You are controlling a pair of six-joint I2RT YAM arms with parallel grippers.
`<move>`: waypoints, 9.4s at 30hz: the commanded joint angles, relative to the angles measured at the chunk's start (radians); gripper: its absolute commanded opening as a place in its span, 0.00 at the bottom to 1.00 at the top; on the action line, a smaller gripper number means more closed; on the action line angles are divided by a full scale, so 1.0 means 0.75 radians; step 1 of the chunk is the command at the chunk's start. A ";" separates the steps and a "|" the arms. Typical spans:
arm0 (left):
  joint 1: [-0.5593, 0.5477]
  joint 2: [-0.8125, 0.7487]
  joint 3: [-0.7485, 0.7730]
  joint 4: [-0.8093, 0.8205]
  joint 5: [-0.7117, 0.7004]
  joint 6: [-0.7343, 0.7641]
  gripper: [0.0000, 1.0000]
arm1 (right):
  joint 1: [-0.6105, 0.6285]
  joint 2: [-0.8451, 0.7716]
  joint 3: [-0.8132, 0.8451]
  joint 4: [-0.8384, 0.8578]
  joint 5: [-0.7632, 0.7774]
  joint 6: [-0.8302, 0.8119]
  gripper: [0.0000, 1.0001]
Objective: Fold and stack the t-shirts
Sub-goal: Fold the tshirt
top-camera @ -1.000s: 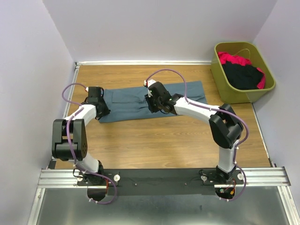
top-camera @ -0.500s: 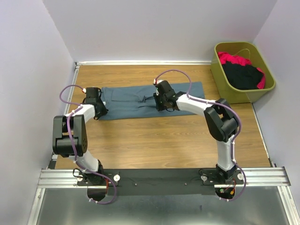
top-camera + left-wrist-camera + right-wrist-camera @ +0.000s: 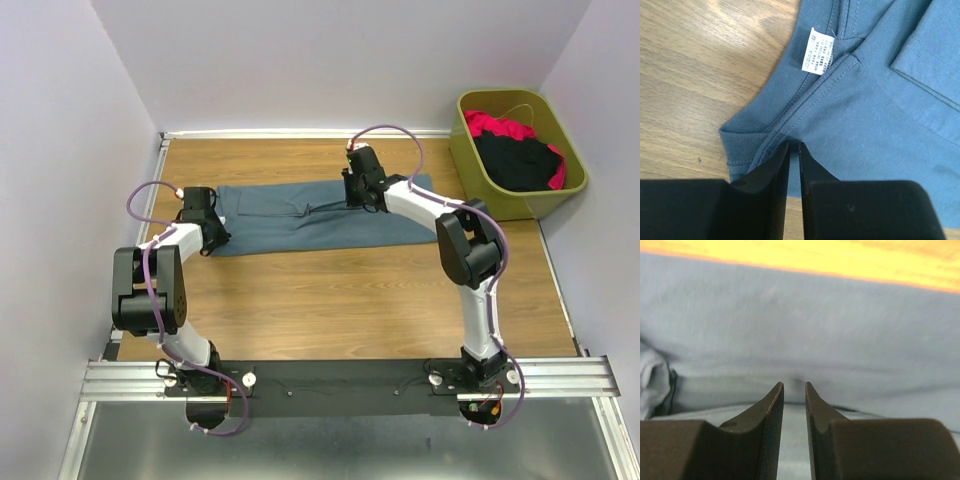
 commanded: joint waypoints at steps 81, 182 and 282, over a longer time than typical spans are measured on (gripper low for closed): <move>-0.521 0.431 0.600 -0.014 0.079 -0.097 0.07 | -0.192 -0.711 -0.787 -0.263 -0.367 0.029 0.46; -0.335 -0.135 0.783 -0.168 -0.377 0.251 0.15 | 0.213 -0.455 -0.176 -0.541 -0.201 0.066 0.66; -0.438 0.611 0.885 0.002 -0.058 0.212 0.37 | 0.091 -0.463 -0.636 -0.085 -0.463 0.186 0.54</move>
